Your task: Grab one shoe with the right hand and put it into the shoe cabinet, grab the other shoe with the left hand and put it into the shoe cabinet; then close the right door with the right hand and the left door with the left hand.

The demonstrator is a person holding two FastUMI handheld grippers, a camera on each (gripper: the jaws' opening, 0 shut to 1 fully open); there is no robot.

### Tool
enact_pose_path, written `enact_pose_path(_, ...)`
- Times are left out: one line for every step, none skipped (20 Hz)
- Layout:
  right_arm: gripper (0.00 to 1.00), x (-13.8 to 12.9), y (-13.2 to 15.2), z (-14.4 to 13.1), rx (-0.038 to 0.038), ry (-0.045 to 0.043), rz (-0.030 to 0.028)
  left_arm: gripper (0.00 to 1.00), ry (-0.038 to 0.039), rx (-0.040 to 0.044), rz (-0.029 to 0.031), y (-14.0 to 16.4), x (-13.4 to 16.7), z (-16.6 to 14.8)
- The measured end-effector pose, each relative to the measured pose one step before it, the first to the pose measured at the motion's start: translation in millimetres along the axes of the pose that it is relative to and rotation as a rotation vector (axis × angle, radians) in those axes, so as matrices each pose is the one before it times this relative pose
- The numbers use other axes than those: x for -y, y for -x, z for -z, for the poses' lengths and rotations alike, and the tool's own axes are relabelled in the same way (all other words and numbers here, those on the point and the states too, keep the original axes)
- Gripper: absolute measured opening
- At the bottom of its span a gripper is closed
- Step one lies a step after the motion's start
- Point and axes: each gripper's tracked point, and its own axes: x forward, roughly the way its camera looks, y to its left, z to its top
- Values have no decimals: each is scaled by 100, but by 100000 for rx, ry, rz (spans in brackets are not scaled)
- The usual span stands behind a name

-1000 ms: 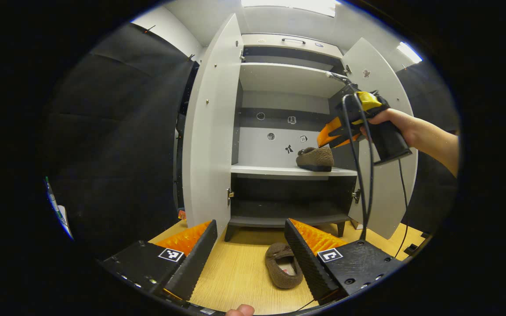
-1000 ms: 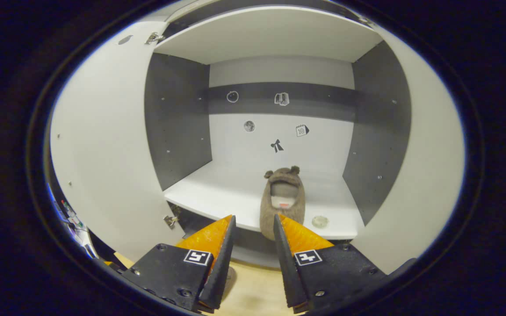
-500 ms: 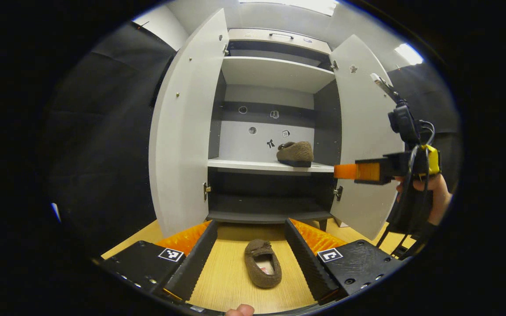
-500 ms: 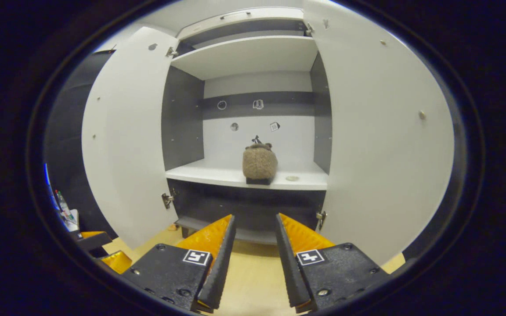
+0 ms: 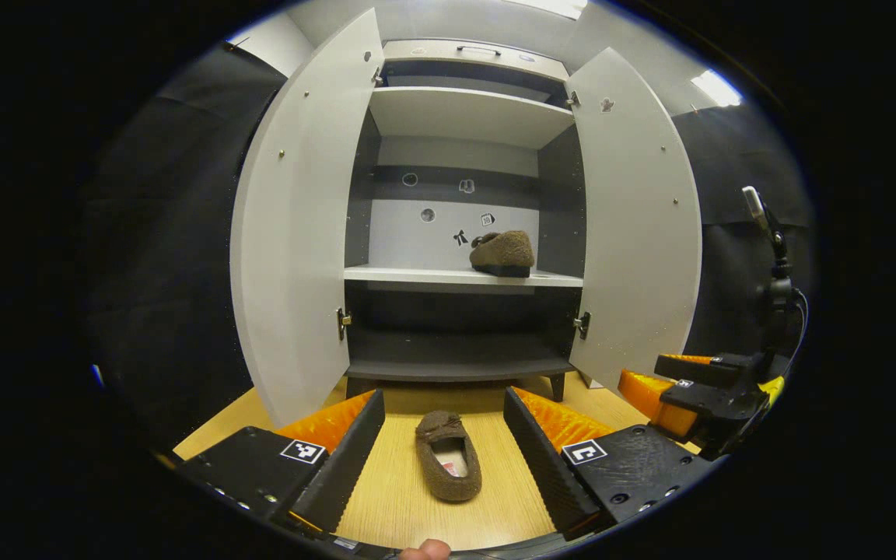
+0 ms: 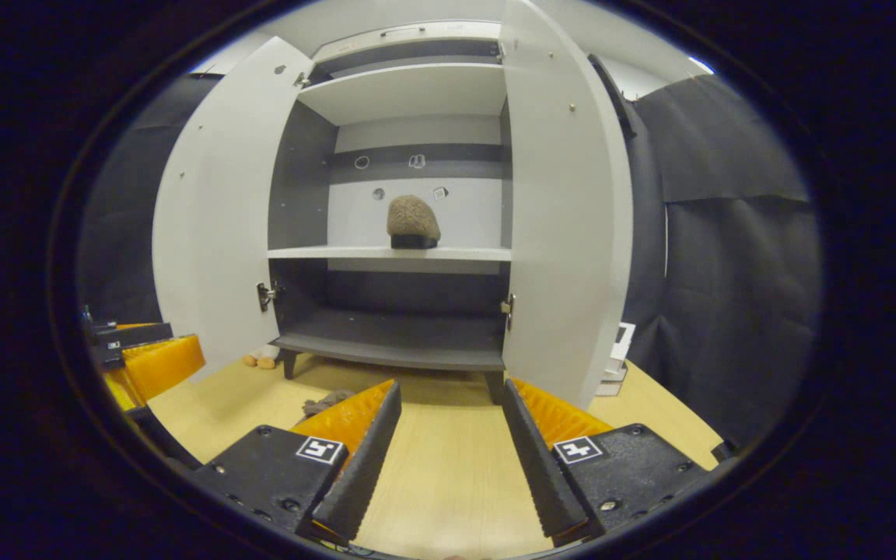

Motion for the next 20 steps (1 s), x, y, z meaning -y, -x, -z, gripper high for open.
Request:
enact_pose_path(88,332,404,198,21,-512,648,95,154,-1346,450,-417,77,279)
enact_pose_path(89,277,370,73,504,-515,593,95,799,-3083,-4,-499,-2,603)
enact_pose_path(90,174,279,-14,88,-33,360,95,1249,-4232,109,-780,-73,1018)
enact_pose_path(90,82,404,121,-366,296,141,95,1391,-3807,-147,-855,-347,849)
enact_pose_path(90,86,283,63,-557,152,144,95,1531,-3665,-240,-987,-629,676)
enact_pose_path(90,82,259,-63,40,-431,-55,95,1414,-4193,-727,-1181,-645,900)
enact_pose_path(90,-9,336,-135,169,-574,-118,95,1039,-4924,-928,-1229,-835,1032)
enact_pose_path(90,159,287,-49,308,-179,105,95,361,-4491,-828,-1293,-790,977)
enact_pose_path(90,189,259,-157,363,396,272,95,212,-4185,-253,-998,-121,1321)
enact_pose_path(90,214,161,-62,621,619,439,96,100,-3466,-91,-550,-130,1094)
enact_pose_path(90,147,194,-32,164,773,565,95,-47,-2679,-347,-779,-115,1000)
enact_pose_path(90,157,231,18,12,700,635,96,217,-3098,-520,-667,-118,1175)
enact_pose_path(90,238,209,115,-130,733,632,95,675,-3302,456,-540,53,1193)
enact_pose_path(90,34,143,188,-432,679,510,95,473,-2659,1067,-593,277,683)
enact_pose_path(89,37,185,228,-534,442,37,96,121,-2595,334,-822,-1,712)
enact_pose_path(90,-157,108,163,-777,234,-119,95,174,-2001,49,-656,227,488)
enact_pose_path(90,-50,45,202,-764,121,-14,96,177,-610,-101,-1033,-269,58)
enact_pose_path(90,-82,15,199,-656,-18,-90,96,136,-236,-206,-818,-230,18)
enact_pose_path(90,-28,44,-29,-306,-5,203,96,256,-462,-590,-764,-222,38)
enact_pose_path(90,-125,9,-115,105,612,338,96,373,-569,-31,-490,0,24)
